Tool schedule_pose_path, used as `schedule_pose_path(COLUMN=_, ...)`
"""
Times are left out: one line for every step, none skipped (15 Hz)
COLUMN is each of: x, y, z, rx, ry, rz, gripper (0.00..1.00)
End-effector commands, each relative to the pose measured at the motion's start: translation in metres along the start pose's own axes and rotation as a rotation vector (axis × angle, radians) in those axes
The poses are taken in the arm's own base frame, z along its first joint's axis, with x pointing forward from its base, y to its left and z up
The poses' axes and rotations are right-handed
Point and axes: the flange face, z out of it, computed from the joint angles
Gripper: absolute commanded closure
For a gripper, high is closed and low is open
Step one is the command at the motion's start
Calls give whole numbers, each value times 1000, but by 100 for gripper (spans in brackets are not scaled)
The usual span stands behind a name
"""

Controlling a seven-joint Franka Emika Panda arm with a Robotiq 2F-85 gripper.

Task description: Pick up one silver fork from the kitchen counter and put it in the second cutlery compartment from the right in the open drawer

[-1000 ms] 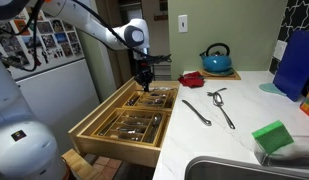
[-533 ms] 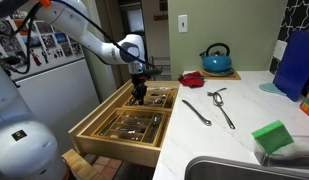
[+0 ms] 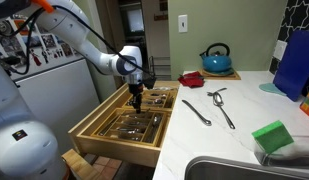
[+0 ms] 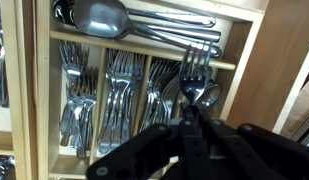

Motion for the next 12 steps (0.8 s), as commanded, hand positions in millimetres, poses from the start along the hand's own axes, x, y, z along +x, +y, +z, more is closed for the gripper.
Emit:
schedule_pose_path(x=0, y=0, z=0, rx=0, ry=0, rz=-3, gripper=92)
schedule_pose_path(x=0, y=0, z=0, rx=0, ry=1, rz=-6, gripper=97)
schedule_pose_path(x=-1, y=6, z=4, rx=4, ry=12, rz=16, gripper=97)
schedule_pose_path(x=0, y=10, z=9, rx=7, ry=25, rz=17, gripper=97)
schedule_pose_path(x=1, y=15, z=18, rx=18, ry=43, rz=33, gripper=97)
schedule_pose_path(x=4, y=18, z=26, rx=29, ry=69, rz=42, gripper=97)
schedule_pose_path(x=6, y=21, z=34, rx=38, ry=81, rz=46, gripper=97)
schedule_pose_path(x=7, y=24, z=43, rx=49, ry=98, rz=55, gripper=97)
schedule_pose_path(x=9, y=28, z=51, rx=58, ry=118, rz=55, gripper=97)
schedule_pose_path(x=11, y=31, z=58, rx=68, ry=132, rz=62, gripper=97)
schedule_pose_path(x=12, y=35, z=65, rx=76, ry=146, rz=67, gripper=97)
schedule_pose_path(x=14, y=38, z=70, rx=85, ry=157, rz=68, gripper=97)
